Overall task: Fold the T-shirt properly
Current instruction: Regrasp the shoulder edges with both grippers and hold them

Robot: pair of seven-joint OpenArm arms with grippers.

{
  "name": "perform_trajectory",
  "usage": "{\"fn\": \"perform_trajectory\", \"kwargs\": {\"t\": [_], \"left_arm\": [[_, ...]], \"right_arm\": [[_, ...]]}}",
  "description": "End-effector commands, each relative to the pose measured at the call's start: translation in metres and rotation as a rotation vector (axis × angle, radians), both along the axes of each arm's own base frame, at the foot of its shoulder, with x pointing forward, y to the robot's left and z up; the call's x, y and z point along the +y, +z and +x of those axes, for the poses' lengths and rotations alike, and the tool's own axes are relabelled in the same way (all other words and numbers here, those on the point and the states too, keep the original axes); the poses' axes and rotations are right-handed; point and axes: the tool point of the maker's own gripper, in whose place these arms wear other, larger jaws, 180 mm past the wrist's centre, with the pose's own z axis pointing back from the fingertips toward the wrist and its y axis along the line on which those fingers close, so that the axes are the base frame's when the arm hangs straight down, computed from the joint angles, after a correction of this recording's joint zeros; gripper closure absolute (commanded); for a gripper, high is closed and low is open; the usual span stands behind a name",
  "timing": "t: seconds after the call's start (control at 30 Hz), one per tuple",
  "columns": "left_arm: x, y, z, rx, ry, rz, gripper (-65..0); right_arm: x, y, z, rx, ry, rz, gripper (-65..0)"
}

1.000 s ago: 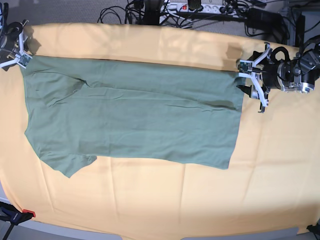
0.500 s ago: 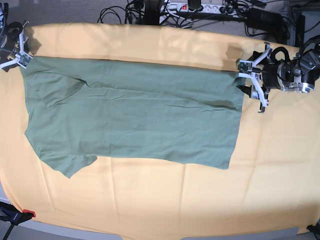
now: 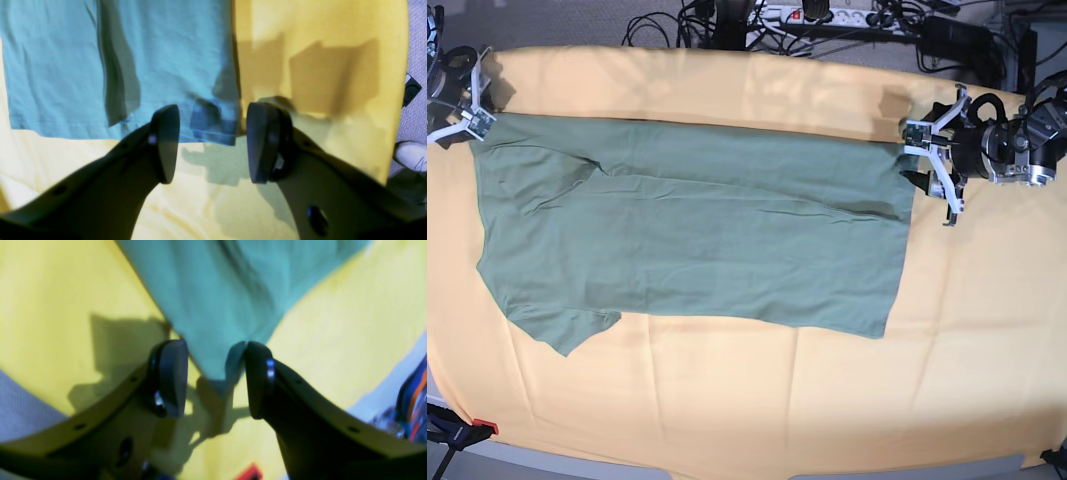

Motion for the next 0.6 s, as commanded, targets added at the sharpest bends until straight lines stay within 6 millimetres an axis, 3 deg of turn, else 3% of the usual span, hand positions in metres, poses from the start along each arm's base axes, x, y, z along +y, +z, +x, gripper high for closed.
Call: {"fn": "perform_trajectory", "kwargs": {"t": [0.0,0.17,0.33,0.47,0.57], "left_arm": [[0.002,0.010,0.007,-0.024,0.003,-0.012,-32.7],[0.001,0.010,0.007,-0.024,0.003,-0.013,-32.7],[0.001,0.010,0.007,-0.024,0.002,-0.012,-32.7],[0.001,0.010,0.007,-0.024,0.003,-0.012,-32.7],[0.001,0.010,0.007,-0.024,0.003,-0.013,-32.7]], "right_arm": [[-0.002,0.009,0.010,-0.036,0.007,-0.014,-30.2],[-0.006,0.012,0.014,-0.062,-0.015,-0.024,-28.1],[-0.003,0.001,-0.005,0.055,0.035,-0.034,-28.1],[-0.006,0.005,0.002,0.013,0.010,-0.039,-27.9],[-0.011,0.009,0.009,-0.029,-0.022,-0.051,-17.4]]}}
